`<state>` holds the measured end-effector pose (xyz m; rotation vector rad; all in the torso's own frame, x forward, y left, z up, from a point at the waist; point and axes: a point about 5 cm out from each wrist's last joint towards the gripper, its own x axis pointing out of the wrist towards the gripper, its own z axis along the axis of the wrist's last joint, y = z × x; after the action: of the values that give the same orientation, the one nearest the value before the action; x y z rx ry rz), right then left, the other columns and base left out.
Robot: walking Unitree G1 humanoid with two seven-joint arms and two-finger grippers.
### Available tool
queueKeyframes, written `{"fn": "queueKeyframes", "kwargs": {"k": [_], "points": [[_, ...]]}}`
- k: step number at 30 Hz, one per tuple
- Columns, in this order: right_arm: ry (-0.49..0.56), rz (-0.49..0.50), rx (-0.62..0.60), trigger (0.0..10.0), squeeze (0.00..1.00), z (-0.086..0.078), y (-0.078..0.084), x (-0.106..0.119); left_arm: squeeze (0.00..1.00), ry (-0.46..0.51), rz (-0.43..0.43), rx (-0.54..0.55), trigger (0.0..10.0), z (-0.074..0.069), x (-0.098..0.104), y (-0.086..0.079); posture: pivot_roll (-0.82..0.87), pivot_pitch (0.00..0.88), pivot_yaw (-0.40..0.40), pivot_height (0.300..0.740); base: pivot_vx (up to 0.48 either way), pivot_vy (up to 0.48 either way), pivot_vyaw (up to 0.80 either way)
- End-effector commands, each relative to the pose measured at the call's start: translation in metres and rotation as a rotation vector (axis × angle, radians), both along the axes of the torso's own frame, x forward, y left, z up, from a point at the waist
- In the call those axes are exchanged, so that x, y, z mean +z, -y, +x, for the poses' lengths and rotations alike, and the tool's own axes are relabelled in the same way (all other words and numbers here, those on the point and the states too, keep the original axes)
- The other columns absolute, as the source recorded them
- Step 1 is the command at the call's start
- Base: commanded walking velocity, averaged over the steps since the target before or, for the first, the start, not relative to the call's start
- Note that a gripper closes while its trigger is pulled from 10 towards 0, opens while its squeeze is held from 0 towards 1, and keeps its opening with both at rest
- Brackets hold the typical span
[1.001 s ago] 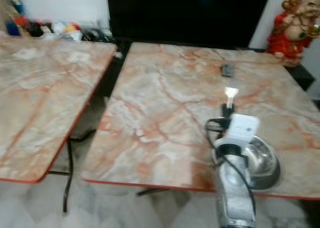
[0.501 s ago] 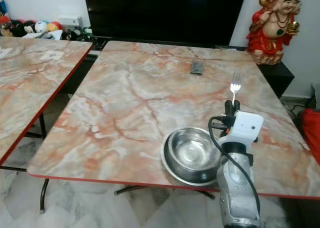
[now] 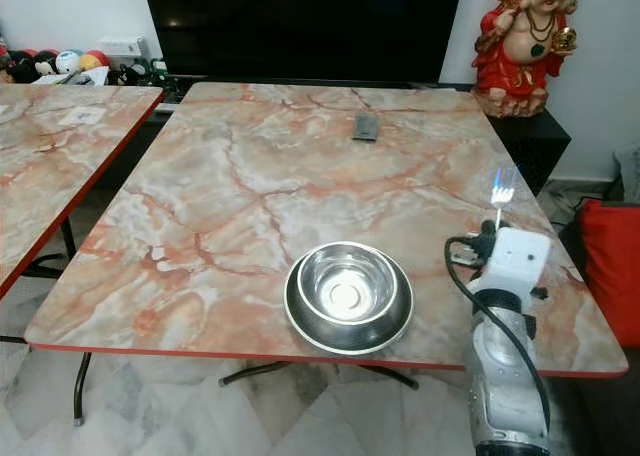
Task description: Setting the table
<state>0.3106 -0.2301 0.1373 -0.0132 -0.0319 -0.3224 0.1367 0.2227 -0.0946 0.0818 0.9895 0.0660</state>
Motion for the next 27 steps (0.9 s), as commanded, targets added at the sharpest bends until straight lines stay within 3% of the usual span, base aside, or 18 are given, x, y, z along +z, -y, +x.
{"fn": "queueKeyframes", "kwargs": {"k": [1, 10, 18, 27], "points": [[-0.047, 0.008, -0.012, 10.0, 0.0, 0.003, 0.004, -0.004, 0.0, -0.051, -0.01, 0.006, 10.0, -0.011, -0.004, 0.0, -0.02, 0.088, -0.018, 0.74, 0.0, 0.0, 0.0], [-0.161, 0.006, 0.032, 10.0, 0.0, 0.019, 0.012, -0.005, 0.0, -0.05, -0.01, 0.004, 10.0, -0.01, -0.004, 0.0, -0.02, 0.096, -0.009, 0.74, 0.0, 0.0, 0.0], [-0.216, 0.065, 0.121, 10.0, 0.0, 0.034, 0.003, -0.012, 0.0, -0.049, -0.011, 0.0, 10.0, -0.009, -0.003, -0.001, -0.01, 0.104, 0.003, 0.74, 0.0, 0.0, 0.0], [-0.247, 0.064, 0.106, 10.0, 0.0, 0.042, 0.0, -0.02, 0.0, -0.048, -0.012, 0.001, 10.0, -0.008, -0.003, -0.002, -0.01, 0.104, 0.009, 0.74, 0.0, 0.0, 0.0]]}}
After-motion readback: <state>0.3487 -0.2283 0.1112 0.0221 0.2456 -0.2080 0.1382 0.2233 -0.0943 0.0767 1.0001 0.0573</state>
